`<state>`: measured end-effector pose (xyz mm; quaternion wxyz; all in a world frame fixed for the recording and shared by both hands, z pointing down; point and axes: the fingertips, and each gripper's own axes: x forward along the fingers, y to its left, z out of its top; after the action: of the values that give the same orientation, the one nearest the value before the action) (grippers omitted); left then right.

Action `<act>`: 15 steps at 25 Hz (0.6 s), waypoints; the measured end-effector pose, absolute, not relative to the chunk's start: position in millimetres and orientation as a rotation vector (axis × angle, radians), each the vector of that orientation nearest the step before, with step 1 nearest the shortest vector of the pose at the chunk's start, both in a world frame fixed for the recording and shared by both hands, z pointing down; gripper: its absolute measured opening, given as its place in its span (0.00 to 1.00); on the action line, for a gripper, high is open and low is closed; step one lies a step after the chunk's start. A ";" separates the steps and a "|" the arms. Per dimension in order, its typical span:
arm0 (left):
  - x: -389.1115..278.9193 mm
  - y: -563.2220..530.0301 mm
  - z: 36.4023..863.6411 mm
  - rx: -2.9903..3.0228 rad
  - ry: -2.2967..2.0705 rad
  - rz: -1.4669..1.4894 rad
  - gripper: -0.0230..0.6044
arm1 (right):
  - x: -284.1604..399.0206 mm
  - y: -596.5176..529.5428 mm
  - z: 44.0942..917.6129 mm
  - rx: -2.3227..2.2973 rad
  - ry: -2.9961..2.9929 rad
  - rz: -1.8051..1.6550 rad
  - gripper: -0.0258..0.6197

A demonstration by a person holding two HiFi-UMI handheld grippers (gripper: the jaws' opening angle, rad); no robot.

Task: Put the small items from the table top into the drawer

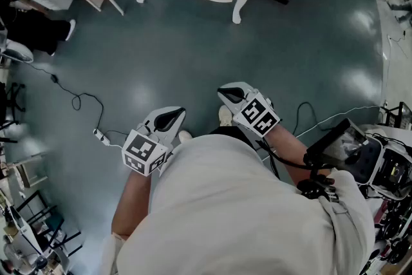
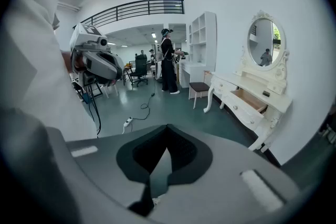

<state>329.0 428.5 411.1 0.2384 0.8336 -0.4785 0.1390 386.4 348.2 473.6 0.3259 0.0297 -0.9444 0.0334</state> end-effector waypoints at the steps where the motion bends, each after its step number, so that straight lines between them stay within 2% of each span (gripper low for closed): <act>1: 316.1 444.1 414.7 2.268 -1.322 0.379 0.04 | 378.0 363.1 475.7 0.073 -2.474 0.093 0.04; 7: 244.4 518.3 428.3 2.214 -1.368 0.340 0.04 | 325.8 434.3 489.5 0.066 -2.452 0.104 0.04; 15: 200.6 563.0 448.6 2.225 -1.321 0.290 0.04 | 292.2 487.2 501.3 0.097 -2.407 0.118 0.04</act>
<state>200.6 563.0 448.6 0.2658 0.8238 -0.4891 0.1075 292.2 487.2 501.3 0.3567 0.0374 -0.9323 0.0459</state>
